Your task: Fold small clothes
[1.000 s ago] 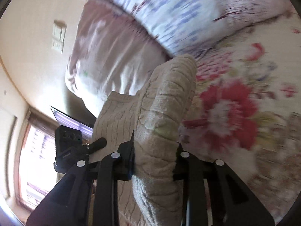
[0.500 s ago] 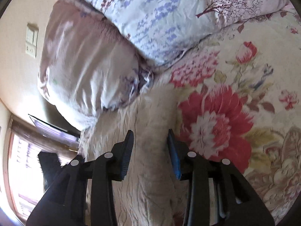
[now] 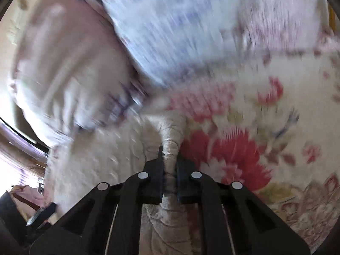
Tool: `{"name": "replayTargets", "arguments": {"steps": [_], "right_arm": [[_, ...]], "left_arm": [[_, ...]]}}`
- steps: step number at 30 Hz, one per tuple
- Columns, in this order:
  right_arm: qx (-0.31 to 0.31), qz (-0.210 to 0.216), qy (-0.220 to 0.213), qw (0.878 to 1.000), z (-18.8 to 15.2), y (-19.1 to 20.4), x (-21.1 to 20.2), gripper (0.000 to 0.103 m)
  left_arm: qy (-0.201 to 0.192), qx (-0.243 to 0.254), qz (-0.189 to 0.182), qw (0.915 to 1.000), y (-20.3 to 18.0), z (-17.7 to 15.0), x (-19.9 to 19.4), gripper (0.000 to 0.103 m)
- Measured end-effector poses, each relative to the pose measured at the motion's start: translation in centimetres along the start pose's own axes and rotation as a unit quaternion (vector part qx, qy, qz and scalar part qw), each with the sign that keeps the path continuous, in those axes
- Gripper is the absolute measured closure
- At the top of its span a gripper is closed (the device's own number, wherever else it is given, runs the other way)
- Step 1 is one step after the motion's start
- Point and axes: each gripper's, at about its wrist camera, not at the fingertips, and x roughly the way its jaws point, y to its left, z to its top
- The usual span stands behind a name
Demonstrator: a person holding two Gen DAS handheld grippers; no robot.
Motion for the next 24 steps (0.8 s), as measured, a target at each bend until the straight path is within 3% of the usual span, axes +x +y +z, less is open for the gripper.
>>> {"name": "replayTargets", "arguments": {"steps": [2,4,6,9,15,18,21,24], "right_arm": [[-0.011,-0.008,0.002,1.000,0.1,0.4,-0.4,0.090],[-0.023,-0.019,-0.008,1.000,0.0,0.8,-1.7,0.076],[-0.035,-0.019,-0.035,0.999,-0.5,1.6,-3.4,0.071],[-0.078,-0.002,-0.084,0.993,-2.5,3.2,-7.4,0.053],[-0.180,0.005,-0.076,0.981,-7.1,7.0,-9.0,0.052],[-0.222,-0.028,-0.059,0.973,-9.1,8.2,-7.6,0.052],[-0.236,-0.093,-0.001,0.967,-11.0,7.2,-4.7,0.051],[-0.239,-0.100,-0.023,0.966,-11.6,6.9,-5.0,0.048]], "left_arm": [[0.001,0.006,0.012,0.9999,0.0,-0.2,0.5,0.041],[-0.008,0.001,0.009,0.9999,0.0,-0.3,-0.1,0.039],[-0.019,-0.008,0.003,0.9998,0.0,-0.4,-1.0,0.035],[-0.042,-0.009,0.037,0.9984,-0.1,-0.7,-2.6,0.029],[-0.027,0.017,0.146,0.9887,-0.5,-1.6,-2.6,0.028],[-0.004,0.014,0.154,0.9879,-0.1,-1.9,-1.6,0.028],[0.021,0.012,0.167,0.9857,0.4,-2.4,-0.3,0.027],[0.024,0.006,0.168,0.9855,0.6,-2.9,0.1,0.026]]}}
